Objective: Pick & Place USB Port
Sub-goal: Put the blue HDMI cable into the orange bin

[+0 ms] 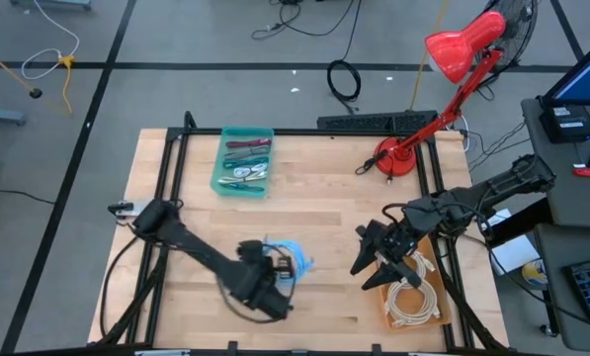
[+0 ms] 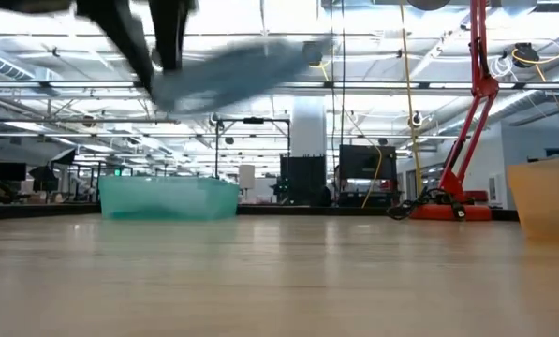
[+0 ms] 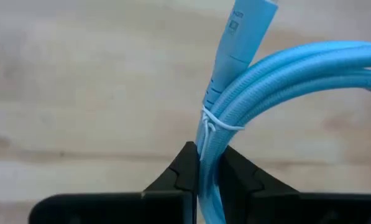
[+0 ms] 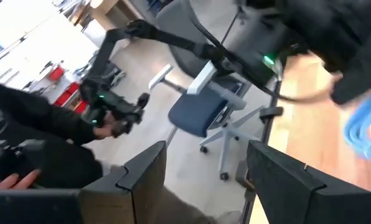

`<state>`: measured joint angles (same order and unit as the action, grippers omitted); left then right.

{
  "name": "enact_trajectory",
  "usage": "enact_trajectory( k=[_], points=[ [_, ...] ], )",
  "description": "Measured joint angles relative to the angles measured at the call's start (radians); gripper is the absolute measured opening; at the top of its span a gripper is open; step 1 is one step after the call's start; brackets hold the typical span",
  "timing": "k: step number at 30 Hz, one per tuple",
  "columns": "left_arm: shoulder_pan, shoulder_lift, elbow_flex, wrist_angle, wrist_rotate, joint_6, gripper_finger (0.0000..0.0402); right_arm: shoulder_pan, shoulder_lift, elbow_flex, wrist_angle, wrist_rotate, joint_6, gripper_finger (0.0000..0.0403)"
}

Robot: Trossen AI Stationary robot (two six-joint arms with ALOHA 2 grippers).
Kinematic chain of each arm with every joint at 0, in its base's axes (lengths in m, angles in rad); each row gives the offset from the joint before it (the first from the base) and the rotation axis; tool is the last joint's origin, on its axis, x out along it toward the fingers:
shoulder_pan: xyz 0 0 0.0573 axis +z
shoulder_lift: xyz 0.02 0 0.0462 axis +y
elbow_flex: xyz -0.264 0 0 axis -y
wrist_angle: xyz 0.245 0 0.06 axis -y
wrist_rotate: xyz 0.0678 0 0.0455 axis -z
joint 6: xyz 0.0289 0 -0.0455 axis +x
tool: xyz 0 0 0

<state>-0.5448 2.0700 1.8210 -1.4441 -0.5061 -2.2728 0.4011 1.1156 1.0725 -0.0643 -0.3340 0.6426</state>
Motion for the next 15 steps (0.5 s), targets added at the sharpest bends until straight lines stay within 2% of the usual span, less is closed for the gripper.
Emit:
enact_trajectory(
  k=[9,15],
  points=[
    [0.013,-0.105,0.002,0.061,-0.362,0.0,0.0032,-0.002,0.0,0.0,0.003,0.096,-0.002,0.0212],
    [0.046,-0.119,0.002,0.164,-0.513,0.026,0.0032,-0.002,0.0,0.0,0.003,0.103,0.0,0.0212]
  ],
)
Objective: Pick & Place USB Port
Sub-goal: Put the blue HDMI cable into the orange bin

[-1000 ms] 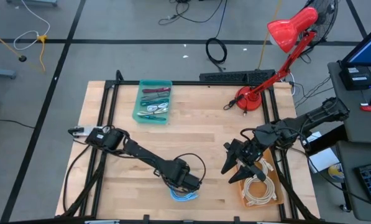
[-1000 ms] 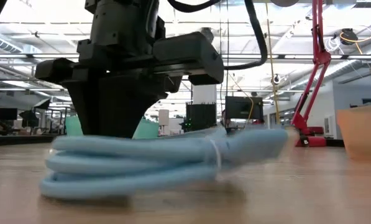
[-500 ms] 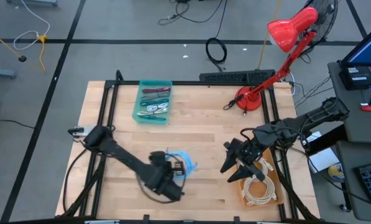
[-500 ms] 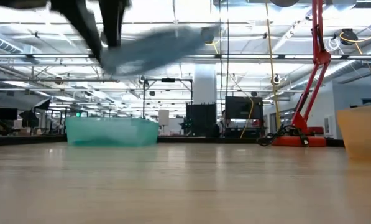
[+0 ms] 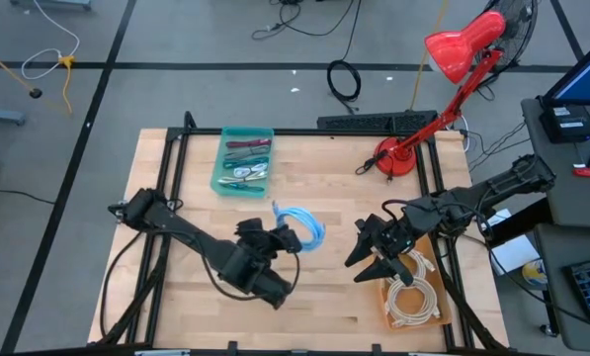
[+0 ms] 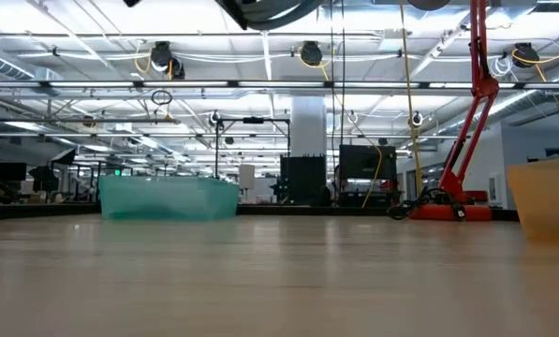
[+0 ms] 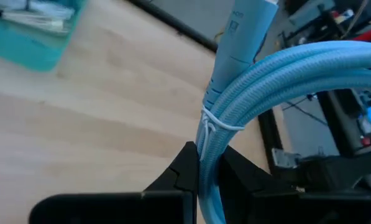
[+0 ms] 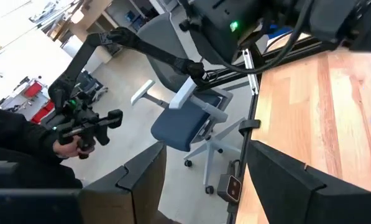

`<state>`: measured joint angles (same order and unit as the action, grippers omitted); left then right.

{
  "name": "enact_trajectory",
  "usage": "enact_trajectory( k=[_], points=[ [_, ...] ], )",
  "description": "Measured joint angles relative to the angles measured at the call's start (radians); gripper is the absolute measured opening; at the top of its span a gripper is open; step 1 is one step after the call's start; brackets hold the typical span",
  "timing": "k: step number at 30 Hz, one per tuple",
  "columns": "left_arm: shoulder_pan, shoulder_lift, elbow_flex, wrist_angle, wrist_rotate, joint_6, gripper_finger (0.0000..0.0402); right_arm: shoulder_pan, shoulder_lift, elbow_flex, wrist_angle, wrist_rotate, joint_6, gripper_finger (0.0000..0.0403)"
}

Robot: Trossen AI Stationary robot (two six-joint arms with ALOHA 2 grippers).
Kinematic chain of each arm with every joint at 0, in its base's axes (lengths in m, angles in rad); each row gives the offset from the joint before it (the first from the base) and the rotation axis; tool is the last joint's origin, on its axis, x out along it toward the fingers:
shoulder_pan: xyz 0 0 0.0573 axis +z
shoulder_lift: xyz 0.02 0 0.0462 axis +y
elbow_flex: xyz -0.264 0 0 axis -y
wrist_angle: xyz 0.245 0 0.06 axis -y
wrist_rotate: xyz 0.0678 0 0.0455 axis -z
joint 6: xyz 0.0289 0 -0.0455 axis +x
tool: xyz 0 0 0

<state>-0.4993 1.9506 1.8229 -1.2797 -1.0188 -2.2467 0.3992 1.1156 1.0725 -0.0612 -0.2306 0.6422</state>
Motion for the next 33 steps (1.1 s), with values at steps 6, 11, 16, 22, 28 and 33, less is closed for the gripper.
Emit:
enact_trajectory(
  k=[6,11,16,22,28,33],
  points=[
    [0.036,-0.003,0.0,0.249,-0.052,0.267,0.0032,0.0,0.0,0.0,-0.001,0.047,0.0,0.0212],
    [0.044,-0.003,0.0,0.491,-0.088,0.519,0.0032,0.0,-0.004,0.0,-0.001,0.083,-0.007,0.0212],
    [0.032,-0.021,0.001,0.504,-0.113,0.568,0.0032,0.0,-0.005,0.0,-0.001,0.1,-0.022,0.0212],
    [0.019,-0.044,0.0,0.396,-0.131,0.482,0.0032,0.0,-0.005,0.0,0.0,0.102,-0.029,0.0212],
    [0.012,-0.049,0.0,0.412,-0.108,0.49,0.0032,0.0,-0.005,0.0,0.001,0.103,-0.033,0.0212],
    [-0.016,-0.049,0.0,0.461,-0.062,0.497,0.0032,-0.001,-0.011,0.0,0.0,0.103,-0.045,0.0212]
  ],
)
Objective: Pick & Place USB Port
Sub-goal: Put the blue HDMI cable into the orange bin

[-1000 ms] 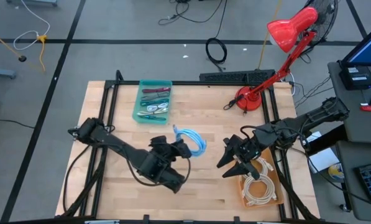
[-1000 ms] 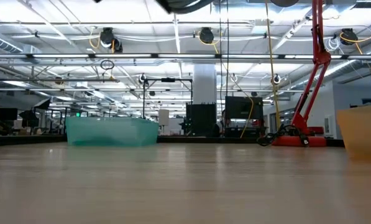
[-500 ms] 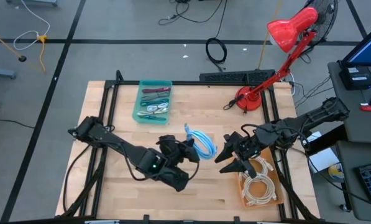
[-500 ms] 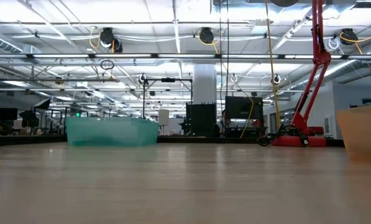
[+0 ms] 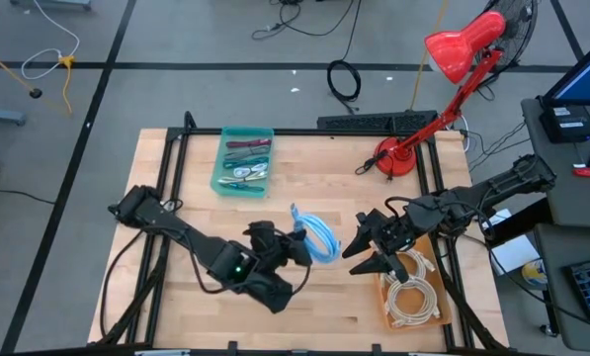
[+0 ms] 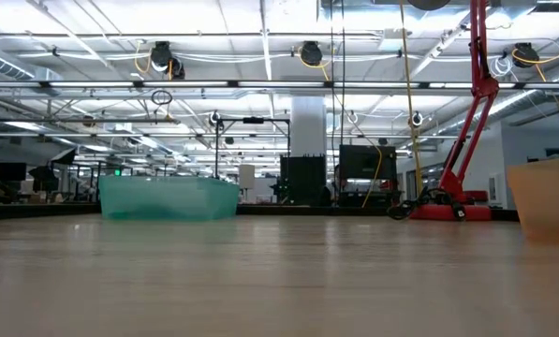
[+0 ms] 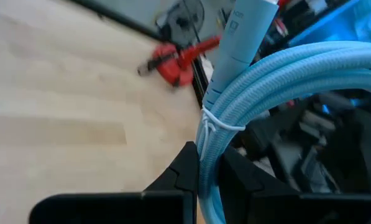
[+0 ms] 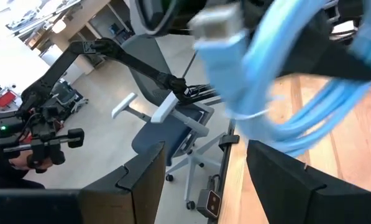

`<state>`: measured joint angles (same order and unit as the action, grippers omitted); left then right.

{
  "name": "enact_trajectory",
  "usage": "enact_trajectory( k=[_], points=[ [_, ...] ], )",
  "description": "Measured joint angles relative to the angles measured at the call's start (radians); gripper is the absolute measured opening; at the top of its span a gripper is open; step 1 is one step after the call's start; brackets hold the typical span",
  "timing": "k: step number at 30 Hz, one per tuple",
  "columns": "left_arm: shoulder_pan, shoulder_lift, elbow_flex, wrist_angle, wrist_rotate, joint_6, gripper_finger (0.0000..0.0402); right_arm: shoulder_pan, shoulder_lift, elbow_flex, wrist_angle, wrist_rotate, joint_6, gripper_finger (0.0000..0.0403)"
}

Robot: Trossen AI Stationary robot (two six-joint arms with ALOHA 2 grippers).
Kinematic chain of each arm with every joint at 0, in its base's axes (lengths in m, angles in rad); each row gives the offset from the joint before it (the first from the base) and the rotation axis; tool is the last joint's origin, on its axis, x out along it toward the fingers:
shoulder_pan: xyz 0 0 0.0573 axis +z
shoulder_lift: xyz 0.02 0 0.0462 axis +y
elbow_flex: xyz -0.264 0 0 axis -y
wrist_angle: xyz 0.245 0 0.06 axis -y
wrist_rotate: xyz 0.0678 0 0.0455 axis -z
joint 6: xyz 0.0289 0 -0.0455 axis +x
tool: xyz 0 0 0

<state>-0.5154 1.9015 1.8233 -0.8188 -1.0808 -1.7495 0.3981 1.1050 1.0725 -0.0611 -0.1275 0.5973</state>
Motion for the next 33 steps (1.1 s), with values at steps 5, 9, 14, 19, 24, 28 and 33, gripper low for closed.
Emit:
enact_trajectory(
  k=[5,9,14,19,24,28,33],
  points=[
    [-0.023,0.0,0.0,0.075,-0.009,0.028,0.0032,0.0,-0.001,0.0,0.0,0.0,-0.012,0.0212],
    [-0.014,0.0,0.0,0.085,-0.019,0.029,0.0032,-0.006,-0.001,0.0,0.001,0.003,-0.016,0.0212],
    [0.029,0.003,0.0,0.144,0.015,0.082,0.0032,-0.024,-0.001,0.0,0.003,0.006,-0.015,0.0212],
    [0.049,0.004,0.0,0.198,0.033,0.147,0.0032,-0.026,-0.001,0.0,0.004,0.016,-0.016,0.0212],
    [0.051,0.004,0.0,0.196,0.034,0.149,0.0032,-0.026,-0.001,0.0,0.004,0.058,-0.015,0.0212],
    [0.051,0.004,0.0,0.196,0.035,0.15,0.0032,-0.026,-0.001,0.0,0.004,0.102,-0.015,0.0205],
    [0.044,0.005,0.0,0.205,0.022,0.159,0.0032,-0.026,-0.001,0.0,0.004,0.121,-0.015,0.0155]
  ],
)
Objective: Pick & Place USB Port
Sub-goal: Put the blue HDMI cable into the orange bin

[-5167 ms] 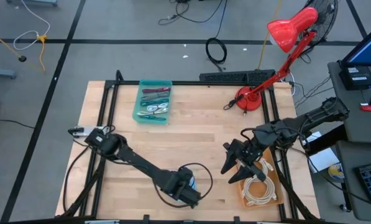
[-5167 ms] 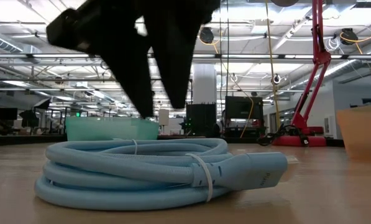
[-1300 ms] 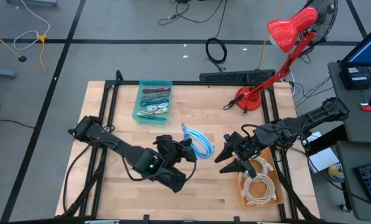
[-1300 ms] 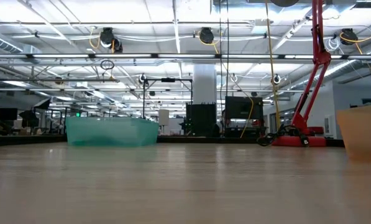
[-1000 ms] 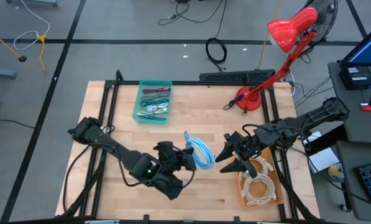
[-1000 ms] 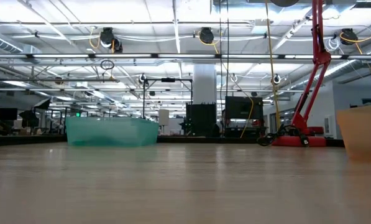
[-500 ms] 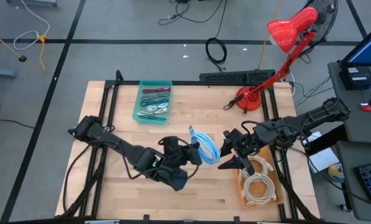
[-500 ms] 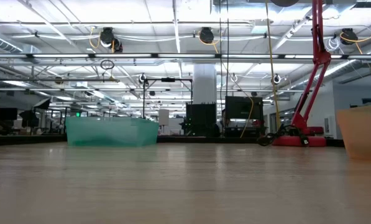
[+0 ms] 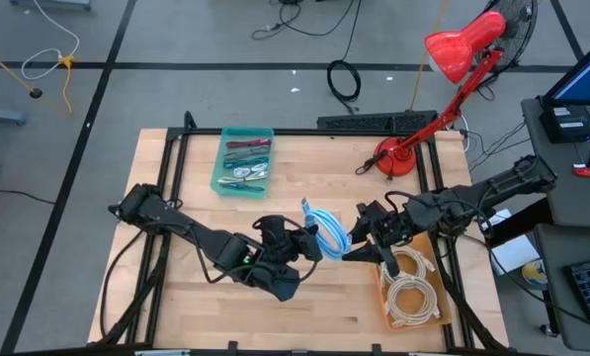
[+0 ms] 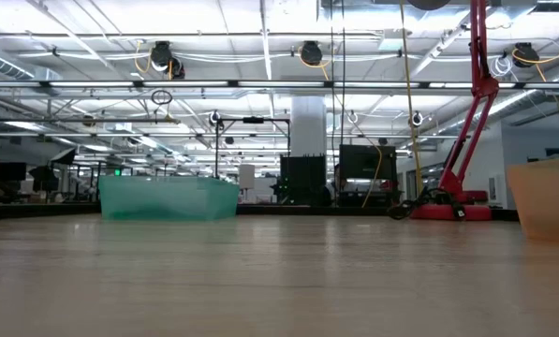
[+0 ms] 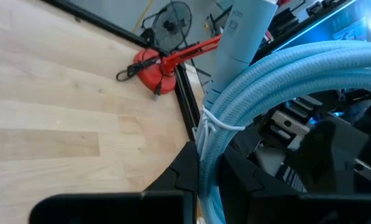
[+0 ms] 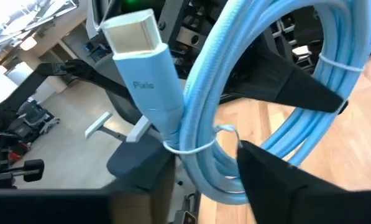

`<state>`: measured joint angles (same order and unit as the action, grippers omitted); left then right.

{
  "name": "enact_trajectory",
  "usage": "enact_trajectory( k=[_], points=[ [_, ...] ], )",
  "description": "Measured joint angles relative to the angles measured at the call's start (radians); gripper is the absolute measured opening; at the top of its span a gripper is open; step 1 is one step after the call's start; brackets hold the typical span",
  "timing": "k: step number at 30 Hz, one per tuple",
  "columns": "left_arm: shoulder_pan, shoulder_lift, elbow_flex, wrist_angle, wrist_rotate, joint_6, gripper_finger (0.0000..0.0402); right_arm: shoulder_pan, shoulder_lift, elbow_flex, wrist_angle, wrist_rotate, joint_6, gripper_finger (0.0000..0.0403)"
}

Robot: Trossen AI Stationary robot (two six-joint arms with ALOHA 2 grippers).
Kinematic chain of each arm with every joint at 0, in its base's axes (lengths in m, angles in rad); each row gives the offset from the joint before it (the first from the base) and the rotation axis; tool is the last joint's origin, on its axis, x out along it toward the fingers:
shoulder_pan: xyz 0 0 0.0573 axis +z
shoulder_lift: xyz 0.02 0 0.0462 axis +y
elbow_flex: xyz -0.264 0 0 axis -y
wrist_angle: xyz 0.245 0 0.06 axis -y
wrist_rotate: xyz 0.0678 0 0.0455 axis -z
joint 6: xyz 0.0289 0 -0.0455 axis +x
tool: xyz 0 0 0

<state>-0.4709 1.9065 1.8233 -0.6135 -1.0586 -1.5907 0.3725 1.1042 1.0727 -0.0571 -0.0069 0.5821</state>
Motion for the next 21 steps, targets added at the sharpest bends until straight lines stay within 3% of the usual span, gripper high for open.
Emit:
enact_trajectory(
  k=[6,8,15,21],
  points=[
    [-0.022,0.001,0.0,0.096,0.003,0.13,0.0032,0.001,-0.003,0.003,0.011,-0.05,-0.015,0.0028],
    [-0.035,-0.003,0.0,0.118,0.022,0.184,0.0039,0.002,-0.003,0.003,0.015,-0.058,-0.003,0.0028],
    [-0.11,-0.064,0.0,0.069,0.095,0.289,0.0125,-0.001,-0.005,0.003,0.096,-0.175,0.06,0.0028],
    [-0.176,-0.176,0.001,-0.068,0.062,0.373,0.0144,-0.002,-0.01,-0.002,0.253,-0.422,0.201,0.0026]
  ],
)
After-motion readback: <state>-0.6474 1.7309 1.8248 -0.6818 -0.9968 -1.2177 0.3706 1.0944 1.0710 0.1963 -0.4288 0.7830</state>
